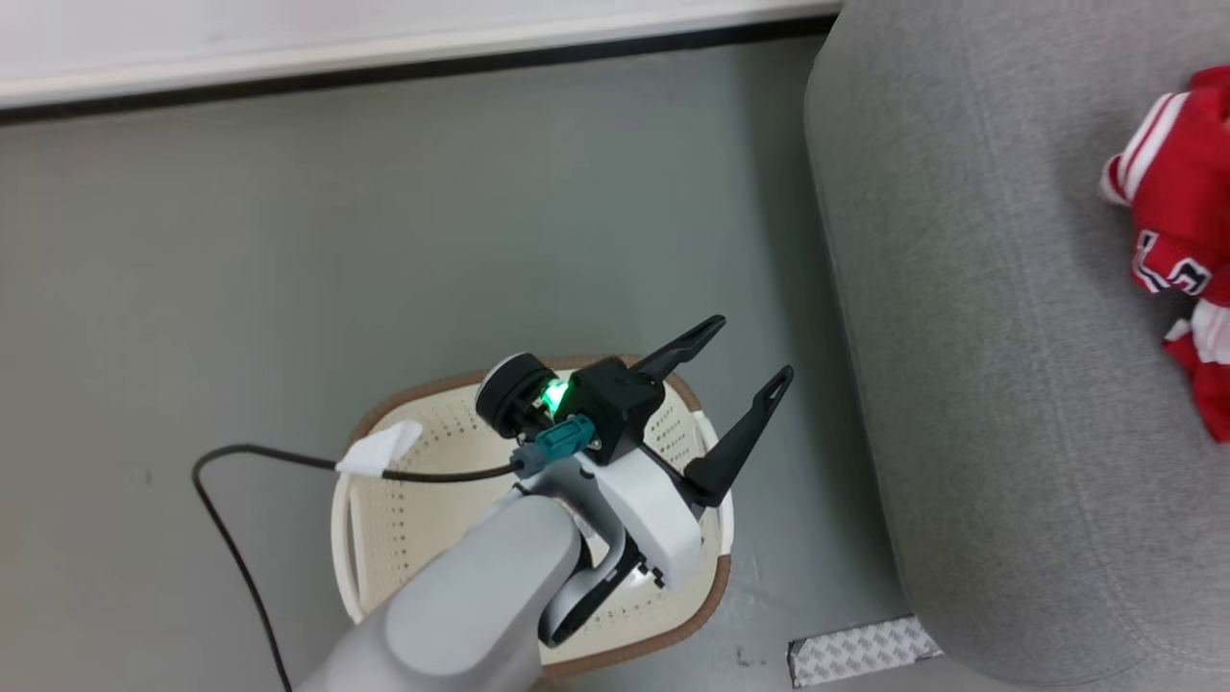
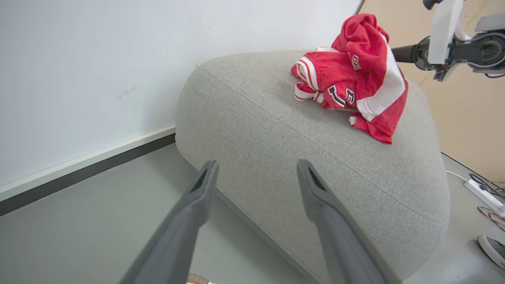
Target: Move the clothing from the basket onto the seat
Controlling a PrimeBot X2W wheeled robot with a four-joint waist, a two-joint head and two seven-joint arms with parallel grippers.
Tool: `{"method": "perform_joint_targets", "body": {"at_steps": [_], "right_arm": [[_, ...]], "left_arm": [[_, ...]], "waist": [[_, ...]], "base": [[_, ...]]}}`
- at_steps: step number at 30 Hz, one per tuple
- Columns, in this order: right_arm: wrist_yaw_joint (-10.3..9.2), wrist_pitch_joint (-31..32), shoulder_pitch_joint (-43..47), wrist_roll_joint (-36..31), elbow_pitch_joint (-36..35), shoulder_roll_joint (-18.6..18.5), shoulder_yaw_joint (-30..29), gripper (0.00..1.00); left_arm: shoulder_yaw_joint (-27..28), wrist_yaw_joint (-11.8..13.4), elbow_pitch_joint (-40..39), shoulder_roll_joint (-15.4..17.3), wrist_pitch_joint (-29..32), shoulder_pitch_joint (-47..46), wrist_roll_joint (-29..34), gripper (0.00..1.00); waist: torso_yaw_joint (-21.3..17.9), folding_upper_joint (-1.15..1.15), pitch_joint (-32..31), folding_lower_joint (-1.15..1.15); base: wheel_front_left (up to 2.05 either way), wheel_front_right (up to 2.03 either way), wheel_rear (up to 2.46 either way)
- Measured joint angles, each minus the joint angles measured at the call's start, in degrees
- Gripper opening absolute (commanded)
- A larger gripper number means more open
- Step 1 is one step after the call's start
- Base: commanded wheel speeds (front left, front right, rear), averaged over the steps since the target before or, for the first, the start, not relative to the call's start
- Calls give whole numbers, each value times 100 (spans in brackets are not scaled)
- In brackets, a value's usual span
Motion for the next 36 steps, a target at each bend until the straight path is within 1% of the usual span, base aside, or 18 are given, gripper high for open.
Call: {"method": "perform_joint_targets", "body": {"at_steps": [7,10,12,16,20,23,27,31,33,36], "right_arm": [[0,-21,2,220,-200,-177,600,100],[0,-169,0,238,-357,-336,888,100],[0,-364,-1,234,-500,-449,1015,100],[-1,-780,2,344,-767,-527,1165,100],[-1,-1227,87,466,-1021,-506,1213,100],[-1,-1512,279,528,-1237,-398,1252,100],[0,-1738,497,545,-1521,-260,1161,100],[0,-1834,787,311,-1824,-80,929,100],[0,-1841,952,167,-1987,55,706,100],[-1,-1845,1307,-157,-2339,277,136,100]], "left_arm": [[69,1,134,-5,-108,272,-187,100],[105,10,170,-5,-159,432,-264,100],[151,43,177,-8,-207,538,-343,100],[314,130,154,29,-260,744,-412,100],[498,248,90,75,-301,990,-524,100],[631,357,29,125,-309,1203,-570,100],[977,533,-123,307,-336,1430,-673,100],[1350,737,-319,594,-342,1717,-666,100],[1514,809,-446,687,-342,1892,-665,100],[1914,944,-760,769,-343,2115,-609,100]], "waist": [[-177,0,-568,-1],[-248,0,-863,-1],[-285,0,-1070,-2],[-323,0,-1484,-2],[-312,0,-1863,-2],[-271,0,-2121,-3],[-165,0,-2388,-3],[-16,0,-2567,-2],[62,0,-2647,-2],[205,0,-2727,-2]], "base": [[0,0,0],[0,0,0],[0,0,0],[0,0,0],[0,0,0],[0,0,0],[0,0,0],[0,0,0],[0,0,0],[0,0,0]]}}
